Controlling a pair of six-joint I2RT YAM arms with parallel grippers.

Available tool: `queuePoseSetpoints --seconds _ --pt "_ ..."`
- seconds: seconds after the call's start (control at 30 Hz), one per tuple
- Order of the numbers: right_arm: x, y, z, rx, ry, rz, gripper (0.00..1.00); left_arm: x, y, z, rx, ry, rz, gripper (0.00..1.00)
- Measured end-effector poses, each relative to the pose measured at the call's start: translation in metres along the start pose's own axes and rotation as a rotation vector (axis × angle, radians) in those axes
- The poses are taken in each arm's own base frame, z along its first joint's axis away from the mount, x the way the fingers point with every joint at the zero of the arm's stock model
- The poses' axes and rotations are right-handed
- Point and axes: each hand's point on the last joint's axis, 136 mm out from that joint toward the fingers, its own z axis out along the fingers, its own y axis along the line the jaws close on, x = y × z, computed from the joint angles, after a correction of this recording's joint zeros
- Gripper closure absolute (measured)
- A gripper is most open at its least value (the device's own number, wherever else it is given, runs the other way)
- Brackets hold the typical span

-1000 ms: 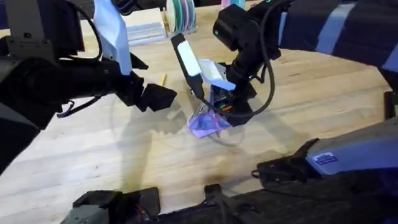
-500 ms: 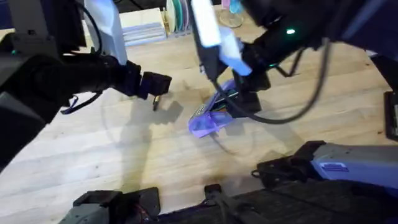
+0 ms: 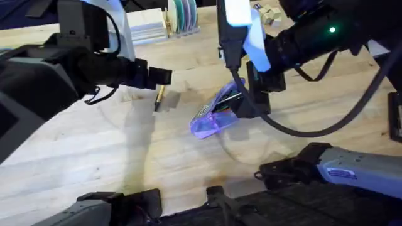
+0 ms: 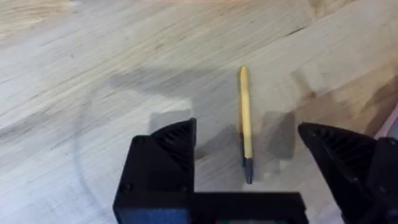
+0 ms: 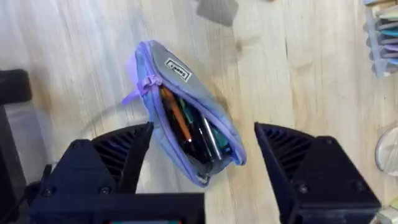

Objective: Unzip the bag, pick up the pens from the table one at a time and place them inside, then zip the bag closed.

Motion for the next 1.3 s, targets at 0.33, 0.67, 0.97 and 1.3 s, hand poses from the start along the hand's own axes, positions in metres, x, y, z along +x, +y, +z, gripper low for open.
queuePoseSetpoints --seconds 0.33,0.67,0.97,1.3 --pt "-0.003 -0.004 0.0 0.014 -0.012 -0.002 0.004 0.02 -0.003 0.039 -0.008 0.097 0.005 0.006" --pt "-0.003 -0.004 0.0 0.015 -0.012 0.001 0.003 0.041 0.005 0.064 -0.032 0.185 -0.005 0.006" --pt "-0.003 -0.004 0.0 0.015 -0.012 0.0 0.003 0.043 0.006 0.064 -0.033 0.208 -0.008 0.006" --pt "-0.003 -0.004 0.0 0.016 -0.013 0.0 0.004 0.046 0.007 0.062 -0.04 0.223 0.003 0.134"
